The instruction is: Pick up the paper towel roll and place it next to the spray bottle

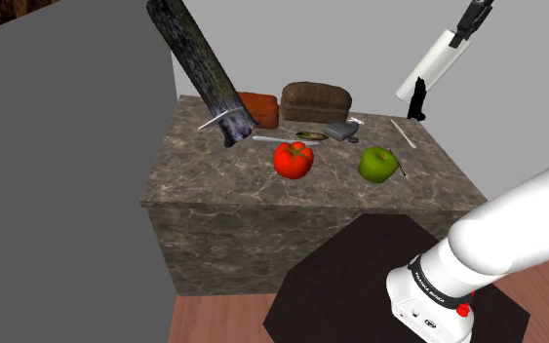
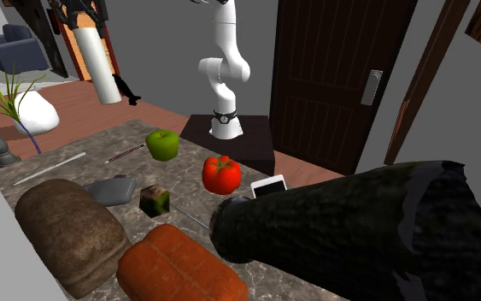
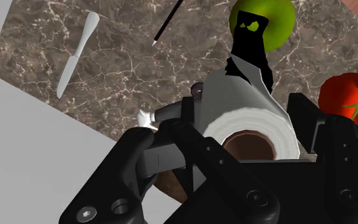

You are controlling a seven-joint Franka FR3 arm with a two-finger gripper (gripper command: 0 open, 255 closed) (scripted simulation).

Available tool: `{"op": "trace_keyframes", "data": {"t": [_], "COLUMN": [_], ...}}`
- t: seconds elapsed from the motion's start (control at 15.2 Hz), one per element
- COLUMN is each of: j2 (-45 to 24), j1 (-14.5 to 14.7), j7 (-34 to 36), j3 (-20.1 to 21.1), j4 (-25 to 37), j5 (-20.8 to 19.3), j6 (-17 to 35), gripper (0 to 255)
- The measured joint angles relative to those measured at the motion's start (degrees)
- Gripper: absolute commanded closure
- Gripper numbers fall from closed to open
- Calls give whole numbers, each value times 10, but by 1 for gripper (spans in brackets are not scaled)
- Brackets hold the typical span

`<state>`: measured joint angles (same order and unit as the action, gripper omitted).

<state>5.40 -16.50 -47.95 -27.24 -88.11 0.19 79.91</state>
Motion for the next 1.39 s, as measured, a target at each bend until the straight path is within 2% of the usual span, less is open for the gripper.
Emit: {"op": "trace_keyframes", "data": {"t": [1.39], "j2": [43], "j1": [-2], "j7": [7], "j3": [4], "j4": [-209], "j5": [-19], "j6": [170], "gripper": [255]}}
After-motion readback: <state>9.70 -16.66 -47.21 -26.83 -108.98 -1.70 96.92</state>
